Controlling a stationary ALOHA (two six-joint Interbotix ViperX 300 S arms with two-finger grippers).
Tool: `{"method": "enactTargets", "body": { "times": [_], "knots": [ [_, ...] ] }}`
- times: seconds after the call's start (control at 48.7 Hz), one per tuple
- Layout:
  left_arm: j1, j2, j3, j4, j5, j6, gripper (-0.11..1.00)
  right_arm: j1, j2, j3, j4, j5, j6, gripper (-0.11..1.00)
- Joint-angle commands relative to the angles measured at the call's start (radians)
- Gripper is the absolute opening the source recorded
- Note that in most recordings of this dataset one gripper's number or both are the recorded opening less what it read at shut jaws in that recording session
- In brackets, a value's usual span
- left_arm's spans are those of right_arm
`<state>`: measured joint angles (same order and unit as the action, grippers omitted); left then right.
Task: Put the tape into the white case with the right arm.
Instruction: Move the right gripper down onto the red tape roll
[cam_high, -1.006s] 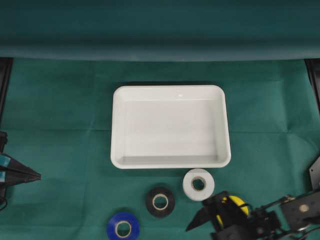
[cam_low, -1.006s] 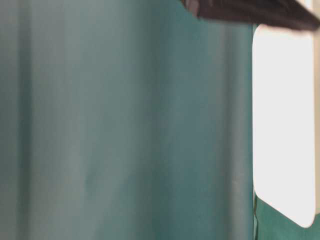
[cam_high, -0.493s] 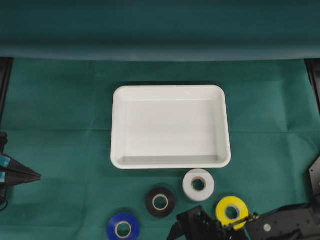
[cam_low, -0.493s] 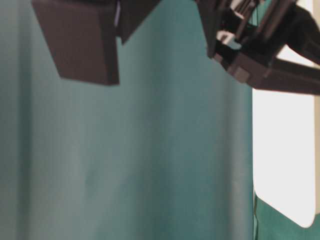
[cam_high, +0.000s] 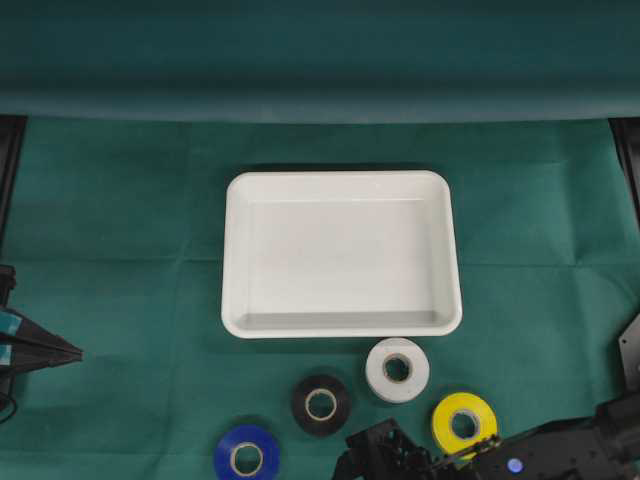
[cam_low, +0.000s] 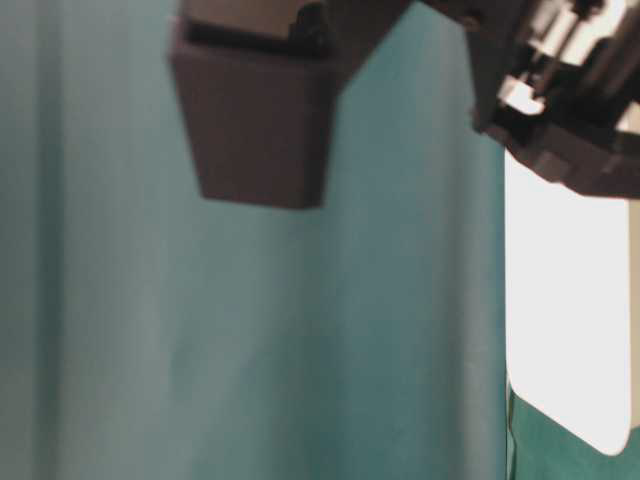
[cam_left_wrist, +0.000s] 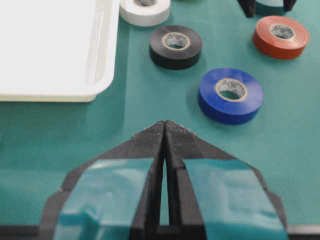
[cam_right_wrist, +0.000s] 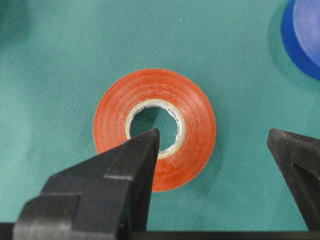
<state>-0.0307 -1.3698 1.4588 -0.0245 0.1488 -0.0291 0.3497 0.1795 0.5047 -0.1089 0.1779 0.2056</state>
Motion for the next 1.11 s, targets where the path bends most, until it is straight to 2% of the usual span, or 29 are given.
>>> {"method": "enactTargets", "body": {
  "times": [0.0, 0.349, 0.76, 0.822, 0.945, 1.006, 1.089],
  "knots": [
    [0.003, 0.009, -0.009, -0.002, -0.008, 0.0, 0.0, 0.005, 0.009, -0.038, -0.002, -0.005, 0.003, 0.79],
    [0.003, 0.009, -0.008, -0.002, -0.009, 0.0, 0.0, -0.003, 0.107, -0.087, -0.002, -0.002, 0.005, 0.79],
    [0.009, 0.009, -0.008, -0.002, -0.009, 0.0, 0.0, -0.023, 0.121, -0.092, -0.002, 0.0, 0.006, 0.76],
    [0.014, 0.009, -0.008, -0.002, -0.009, 0.0, 0.0, -0.025, 0.12, -0.094, -0.002, 0.002, 0.006, 0.67],
    [0.021, 0.009, -0.008, -0.002, -0.009, 0.0, 0.0, -0.025, 0.12, -0.104, -0.003, 0.026, 0.003, 0.31],
    [0.026, 0.009, -0.006, -0.002, -0.009, 0.0, 0.0, -0.023, 0.12, -0.107, -0.003, 0.043, 0.002, 0.17],
    [0.032, 0.009, -0.008, -0.002, -0.009, -0.002, 0.0, -0.023, 0.12, -0.11, -0.003, 0.058, -0.002, 0.07]
  ]
}}
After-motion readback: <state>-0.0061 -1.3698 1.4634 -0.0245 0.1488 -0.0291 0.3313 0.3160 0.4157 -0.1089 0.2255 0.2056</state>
